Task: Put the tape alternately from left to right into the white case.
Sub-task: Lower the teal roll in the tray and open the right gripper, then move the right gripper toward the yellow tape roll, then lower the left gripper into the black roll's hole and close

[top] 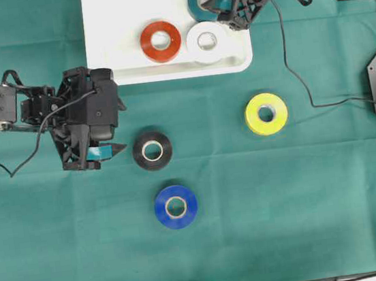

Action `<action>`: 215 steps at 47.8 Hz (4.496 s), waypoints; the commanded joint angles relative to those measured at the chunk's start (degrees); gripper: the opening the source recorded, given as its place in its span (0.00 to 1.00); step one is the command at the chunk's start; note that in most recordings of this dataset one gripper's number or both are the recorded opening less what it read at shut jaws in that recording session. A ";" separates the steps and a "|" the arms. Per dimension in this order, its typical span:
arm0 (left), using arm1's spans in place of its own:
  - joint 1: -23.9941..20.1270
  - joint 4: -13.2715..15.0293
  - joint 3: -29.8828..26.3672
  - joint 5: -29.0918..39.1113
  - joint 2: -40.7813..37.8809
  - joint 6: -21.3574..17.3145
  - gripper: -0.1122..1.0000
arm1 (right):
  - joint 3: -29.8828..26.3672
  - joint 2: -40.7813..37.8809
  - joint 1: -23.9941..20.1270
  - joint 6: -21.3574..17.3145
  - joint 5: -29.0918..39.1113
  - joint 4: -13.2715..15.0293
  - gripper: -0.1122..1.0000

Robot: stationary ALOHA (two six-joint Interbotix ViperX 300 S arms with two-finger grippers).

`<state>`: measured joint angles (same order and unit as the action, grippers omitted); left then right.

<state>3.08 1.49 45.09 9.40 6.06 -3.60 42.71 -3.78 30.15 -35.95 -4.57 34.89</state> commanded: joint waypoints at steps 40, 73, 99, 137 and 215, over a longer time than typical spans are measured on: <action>0.18 0.09 -0.44 -0.53 0.70 0.09 0.72 | 5.80 8.88 -14.41 -0.18 -8.53 -0.18 0.87; 0.18 0.09 -0.09 -0.53 0.70 0.09 0.72 | 7.03 8.88 -24.96 -1.23 -8.17 -0.44 0.87; 0.18 0.09 -0.09 -0.70 0.70 0.09 0.72 | 7.65 7.82 -28.21 -5.10 -8.09 -0.44 0.87; 0.26 0.09 0.09 -0.97 0.62 0.09 0.72 | 4.92 5.01 -29.18 -7.03 0.09 -0.44 0.87; 6.86 0.09 -6.33 -6.42 -13.71 0.00 0.72 | 4.31 4.92 -29.71 -7.03 0.35 -0.44 0.86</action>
<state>9.76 1.49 39.64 3.34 -7.73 -3.52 47.90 0.62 0.62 -42.98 -4.04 34.63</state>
